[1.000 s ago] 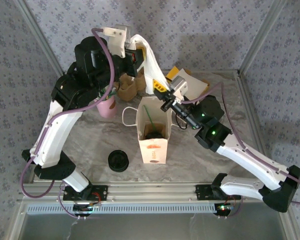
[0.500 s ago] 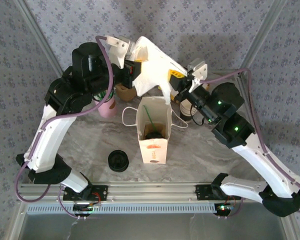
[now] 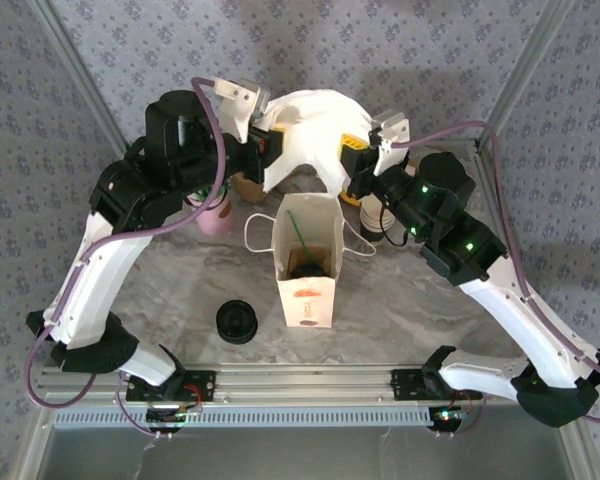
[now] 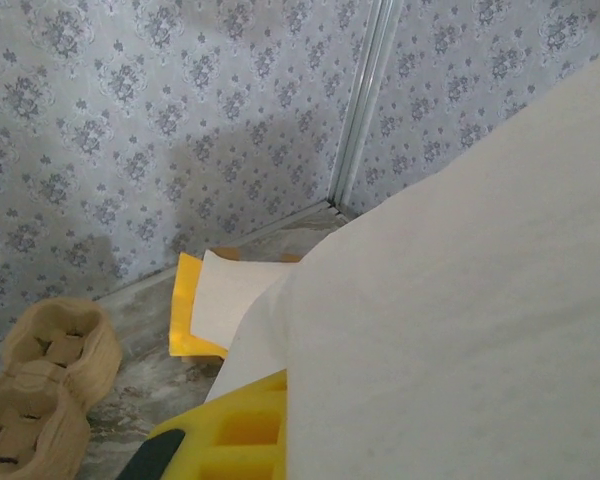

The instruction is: Pack the takeout coffee

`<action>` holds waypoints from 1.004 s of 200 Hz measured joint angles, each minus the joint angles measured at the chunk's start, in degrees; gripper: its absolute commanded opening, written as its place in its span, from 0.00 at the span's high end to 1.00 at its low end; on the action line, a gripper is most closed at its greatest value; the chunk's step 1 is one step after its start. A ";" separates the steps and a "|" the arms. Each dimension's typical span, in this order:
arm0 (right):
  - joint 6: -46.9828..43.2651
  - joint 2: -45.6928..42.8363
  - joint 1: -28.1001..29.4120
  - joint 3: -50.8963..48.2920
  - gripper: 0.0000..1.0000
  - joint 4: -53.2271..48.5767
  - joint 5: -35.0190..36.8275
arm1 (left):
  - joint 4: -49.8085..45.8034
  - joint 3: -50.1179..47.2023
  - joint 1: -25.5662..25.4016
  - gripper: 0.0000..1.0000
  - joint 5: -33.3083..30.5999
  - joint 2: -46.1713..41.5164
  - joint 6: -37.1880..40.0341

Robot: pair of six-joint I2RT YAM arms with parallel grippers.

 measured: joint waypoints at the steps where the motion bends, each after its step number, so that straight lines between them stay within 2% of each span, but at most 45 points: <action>1: 0.02 -0.02 0.00 0.00 1.00 0.00 0.04 | 0.02 -0.04 -0.02 1.00 0.02 0.02 -0.07; 41: 2.38 0.59 0.00 0.39 1.00 -0.09 0.37 | 0.66 -0.66 -1.42 1.00 0.55 0.17 -1.73; 85: 4.11 1.11 0.00 1.31 0.95 -0.46 -4.15 | 2.69 -1.70 -2.03 1.00 0.57 1.53 -3.23; 115: 4.68 1.38 0.00 1.42 0.84 -0.48 -9.25 | 3.32 -1.70 -2.34 1.00 0.55 2.67 -3.65; 135: 4.42 1.49 -0.02 1.60 0.73 -0.50 -12.50 | 3.32 -1.68 -2.34 1.00 0.57 2.99 -3.89; 201: 3.23 2.82 -0.76 4.31 0.52 -2.12 -20.65 | 3.28 -1.27 -2.34 1.00 2.64 3.61 -5.22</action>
